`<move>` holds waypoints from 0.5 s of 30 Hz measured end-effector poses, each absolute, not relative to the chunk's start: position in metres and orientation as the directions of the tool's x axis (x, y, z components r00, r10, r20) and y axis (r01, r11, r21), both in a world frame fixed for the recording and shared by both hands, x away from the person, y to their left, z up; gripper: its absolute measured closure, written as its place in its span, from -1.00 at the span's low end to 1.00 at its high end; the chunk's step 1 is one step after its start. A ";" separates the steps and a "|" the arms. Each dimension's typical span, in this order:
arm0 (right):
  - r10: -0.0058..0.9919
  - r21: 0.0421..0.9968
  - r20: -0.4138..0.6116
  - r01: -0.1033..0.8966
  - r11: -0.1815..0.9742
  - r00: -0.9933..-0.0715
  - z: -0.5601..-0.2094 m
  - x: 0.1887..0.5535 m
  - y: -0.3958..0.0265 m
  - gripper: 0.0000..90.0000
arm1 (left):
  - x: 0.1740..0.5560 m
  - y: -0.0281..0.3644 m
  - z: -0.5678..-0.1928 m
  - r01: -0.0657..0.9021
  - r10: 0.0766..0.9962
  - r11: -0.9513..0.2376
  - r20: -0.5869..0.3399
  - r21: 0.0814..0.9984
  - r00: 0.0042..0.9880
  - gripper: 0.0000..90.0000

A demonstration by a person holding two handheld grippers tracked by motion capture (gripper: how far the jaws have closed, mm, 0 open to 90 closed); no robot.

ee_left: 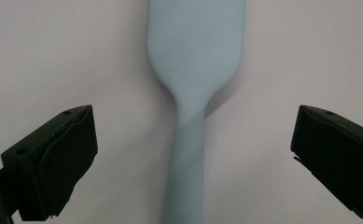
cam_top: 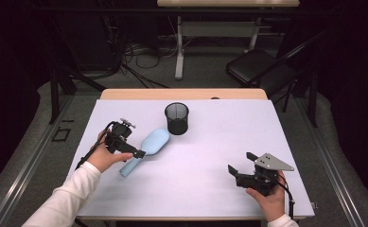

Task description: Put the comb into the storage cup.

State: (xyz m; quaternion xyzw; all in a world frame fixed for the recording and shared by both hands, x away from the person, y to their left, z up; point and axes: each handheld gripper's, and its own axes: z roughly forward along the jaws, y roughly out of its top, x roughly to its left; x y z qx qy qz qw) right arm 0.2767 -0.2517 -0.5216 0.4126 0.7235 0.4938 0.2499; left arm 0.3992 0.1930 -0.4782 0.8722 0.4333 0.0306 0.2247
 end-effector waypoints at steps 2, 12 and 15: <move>0.844 0.921 0.046 0.350 0.172 -0.534 -0.522 0.277 -0.252 -0.69 | 0.401 0.193 -0.479 0.748 0.771 -0.523 -0.147 0.408 0.619 -0.99; 0.844 0.921 0.056 0.355 0.164 -0.534 -0.522 0.277 -0.252 -0.69 | 0.404 0.190 -0.482 0.760 0.772 -0.559 -0.126 0.330 0.623 -0.98; 0.843 0.920 0.056 0.356 0.164 -0.534 -0.522 0.277 -0.252 -0.69 | 0.405 0.191 -0.483 0.763 0.773 -0.564 -0.123 0.315 0.622 -0.98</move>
